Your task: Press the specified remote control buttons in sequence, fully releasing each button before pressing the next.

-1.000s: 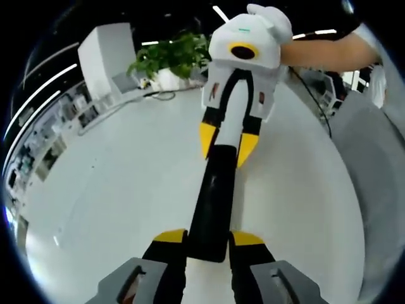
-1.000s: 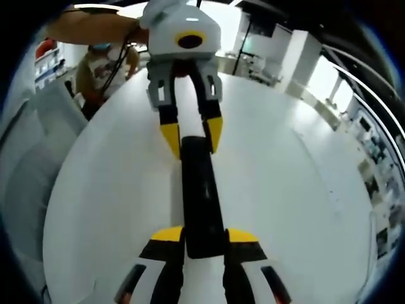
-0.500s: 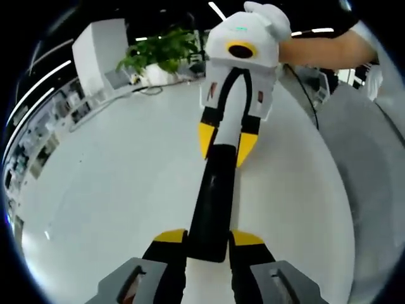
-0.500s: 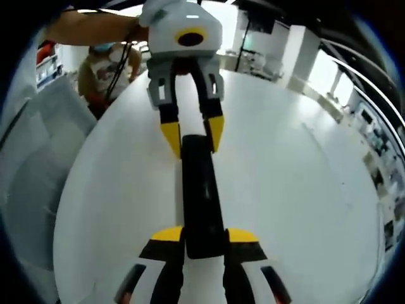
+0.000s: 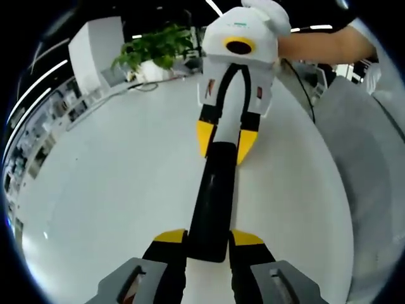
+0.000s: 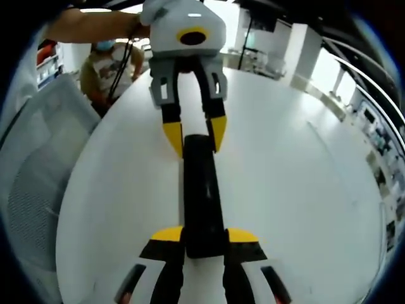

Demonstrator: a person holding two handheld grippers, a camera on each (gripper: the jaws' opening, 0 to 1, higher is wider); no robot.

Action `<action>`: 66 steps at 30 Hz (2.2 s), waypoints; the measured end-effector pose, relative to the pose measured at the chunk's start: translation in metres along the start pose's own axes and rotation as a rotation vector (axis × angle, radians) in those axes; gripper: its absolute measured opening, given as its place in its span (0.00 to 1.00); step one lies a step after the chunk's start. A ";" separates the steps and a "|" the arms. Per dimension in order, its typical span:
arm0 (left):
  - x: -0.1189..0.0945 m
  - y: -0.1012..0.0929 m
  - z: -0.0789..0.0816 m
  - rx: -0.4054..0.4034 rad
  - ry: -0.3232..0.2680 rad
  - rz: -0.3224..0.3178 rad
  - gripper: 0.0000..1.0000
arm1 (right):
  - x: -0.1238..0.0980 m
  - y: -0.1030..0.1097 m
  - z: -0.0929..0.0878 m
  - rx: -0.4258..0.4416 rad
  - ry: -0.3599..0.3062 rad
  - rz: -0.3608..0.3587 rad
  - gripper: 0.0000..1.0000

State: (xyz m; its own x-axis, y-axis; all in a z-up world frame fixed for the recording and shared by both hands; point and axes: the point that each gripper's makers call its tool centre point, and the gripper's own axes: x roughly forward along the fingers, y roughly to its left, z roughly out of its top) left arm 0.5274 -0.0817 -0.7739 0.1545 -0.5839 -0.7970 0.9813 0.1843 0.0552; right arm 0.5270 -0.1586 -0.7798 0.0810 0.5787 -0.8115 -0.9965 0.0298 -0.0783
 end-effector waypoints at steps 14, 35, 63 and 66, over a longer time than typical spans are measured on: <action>0.002 -0.001 -0.006 0.007 0.022 -0.008 0.25 | 0.003 -0.001 0.000 -0.013 0.007 0.013 0.20; 0.003 0.000 -0.006 -0.028 0.018 -0.048 0.25 | 0.003 -0.003 0.000 -0.009 0.006 0.040 0.20; 0.002 0.001 -0.006 -0.008 0.016 -0.047 0.24 | 0.004 -0.002 -0.001 -0.024 0.032 0.064 0.20; 0.002 0.001 -0.006 -0.008 0.016 -0.047 0.24 | 0.004 -0.002 -0.001 -0.023 0.032 0.063 0.20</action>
State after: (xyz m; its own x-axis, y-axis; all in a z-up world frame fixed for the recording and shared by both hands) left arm 0.5280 -0.0781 -0.7794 0.1067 -0.5789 -0.8084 0.9865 0.1633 0.0132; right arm 0.5297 -0.1575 -0.7832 0.0193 0.5525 -0.8333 -0.9989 -0.0248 -0.0396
